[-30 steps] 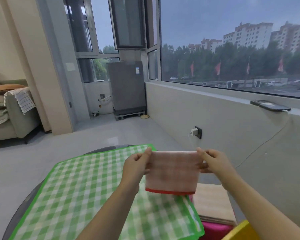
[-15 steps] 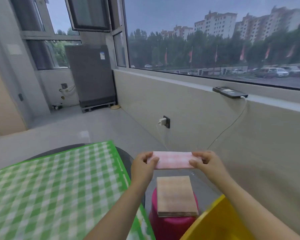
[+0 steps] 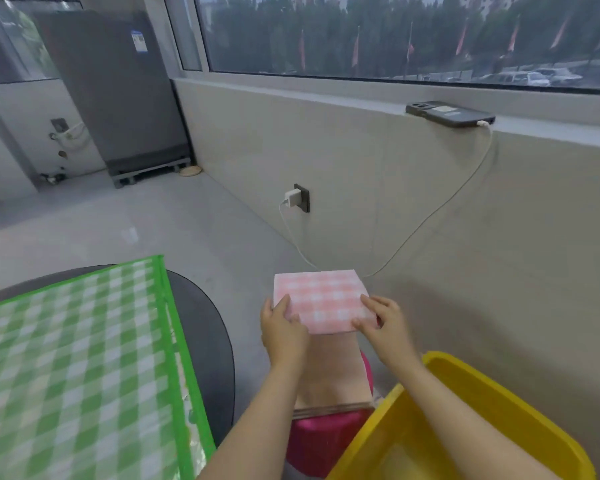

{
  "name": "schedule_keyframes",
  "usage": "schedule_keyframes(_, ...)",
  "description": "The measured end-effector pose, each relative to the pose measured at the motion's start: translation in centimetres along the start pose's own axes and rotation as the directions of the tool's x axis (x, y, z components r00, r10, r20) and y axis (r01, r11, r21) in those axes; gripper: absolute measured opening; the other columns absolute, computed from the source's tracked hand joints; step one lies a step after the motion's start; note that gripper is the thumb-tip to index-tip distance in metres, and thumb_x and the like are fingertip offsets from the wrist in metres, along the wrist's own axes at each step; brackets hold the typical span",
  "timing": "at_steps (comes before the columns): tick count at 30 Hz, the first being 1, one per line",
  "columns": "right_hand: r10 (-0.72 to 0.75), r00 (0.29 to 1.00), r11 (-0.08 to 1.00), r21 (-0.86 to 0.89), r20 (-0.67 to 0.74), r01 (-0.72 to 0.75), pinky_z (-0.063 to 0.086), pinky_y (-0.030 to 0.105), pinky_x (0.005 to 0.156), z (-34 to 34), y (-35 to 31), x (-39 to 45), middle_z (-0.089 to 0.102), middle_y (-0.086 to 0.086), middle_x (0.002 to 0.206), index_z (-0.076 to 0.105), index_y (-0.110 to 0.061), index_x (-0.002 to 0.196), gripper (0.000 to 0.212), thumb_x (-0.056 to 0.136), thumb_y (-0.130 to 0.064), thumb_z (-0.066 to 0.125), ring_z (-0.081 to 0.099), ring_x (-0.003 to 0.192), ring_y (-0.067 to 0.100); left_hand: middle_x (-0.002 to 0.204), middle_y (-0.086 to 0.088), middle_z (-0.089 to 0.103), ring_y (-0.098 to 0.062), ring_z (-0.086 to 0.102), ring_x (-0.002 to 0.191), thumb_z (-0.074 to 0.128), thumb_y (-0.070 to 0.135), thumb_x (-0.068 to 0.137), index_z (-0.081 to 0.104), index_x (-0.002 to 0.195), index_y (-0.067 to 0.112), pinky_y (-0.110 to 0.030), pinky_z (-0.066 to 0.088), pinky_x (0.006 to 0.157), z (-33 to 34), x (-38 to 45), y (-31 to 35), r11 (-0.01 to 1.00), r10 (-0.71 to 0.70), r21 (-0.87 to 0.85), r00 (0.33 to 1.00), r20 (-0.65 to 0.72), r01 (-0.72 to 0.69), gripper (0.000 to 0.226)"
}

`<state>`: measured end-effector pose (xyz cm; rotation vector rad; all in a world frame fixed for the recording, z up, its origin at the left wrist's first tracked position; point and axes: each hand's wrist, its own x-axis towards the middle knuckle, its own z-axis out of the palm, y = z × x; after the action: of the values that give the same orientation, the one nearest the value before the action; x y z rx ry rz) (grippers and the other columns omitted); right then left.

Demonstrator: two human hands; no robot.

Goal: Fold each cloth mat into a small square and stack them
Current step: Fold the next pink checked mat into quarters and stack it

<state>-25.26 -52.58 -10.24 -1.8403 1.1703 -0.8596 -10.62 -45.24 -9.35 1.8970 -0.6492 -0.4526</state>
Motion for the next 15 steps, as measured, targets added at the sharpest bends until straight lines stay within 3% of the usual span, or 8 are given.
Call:
schedule_keyframes(3,0.073,0.995,0.996,-0.046,0.066,-0.07,0.033,0.02,0.098,2.0,2.9,-1.5,0.045,0.003,0.13,0.054,-0.01,0.129,0.049,0.082,-0.013,0.069,0.045,0.122,0.018,0.152,0.001,0.028,-0.027,0.05,0.122,0.04,-0.009,0.089,0.051,0.134,0.015,-0.029,0.033,0.104,1.7,-1.0,-4.1,0.99,-0.126,0.059,0.991,-0.044,0.128,0.052)
schedule_keyframes(6,0.158,0.982,0.985,-0.087,0.104,-0.149,0.031,0.017,0.097,3.6,5.4,-3.1,0.046,0.005,0.13,0.056,-0.011,0.128,0.048,0.082,-0.013,0.069,0.046,0.122,0.018,0.154,-0.001,0.025,-0.028,0.041,0.13,0.038,-0.009,0.09,0.052,0.133,0.016,-0.03,0.032,0.105,2.4,-2.2,-7.5,0.974,-0.204,0.096,0.979,-0.025,0.205,0.051)
schedule_keyframes(11,0.243,0.965,0.964,-0.139,0.099,-0.228,0.033,0.021,0.097,4.8,7.4,-4.4,0.051,0.01,0.123,0.06,-0.008,0.122,0.043,0.08,-0.011,0.07,0.052,0.113,0.021,0.154,-0.005,0.022,-0.022,0.033,0.137,0.035,-0.015,0.088,0.05,0.135,0.008,-0.023,0.027,0.107,2.6,-3.5,-10.4,0.974,-0.202,0.109,0.979,0.04,0.197,0.053)
schedule_keyframes(15,0.256,0.963,0.959,-0.148,0.082,-0.242,0.031,0.02,0.098,5.5,7.9,-4.4,0.052,0.01,0.122,0.059,-0.008,0.122,0.042,0.081,-0.008,0.068,0.05,0.116,0.022,0.154,0.0,0.024,-0.022,0.041,0.132,0.039,-0.01,0.09,0.048,0.135,0.01,-0.035,0.036,0.109,3.0,-3.3,-12.1,0.982,-0.178,0.08,0.982,0.067,0.172,0.05)
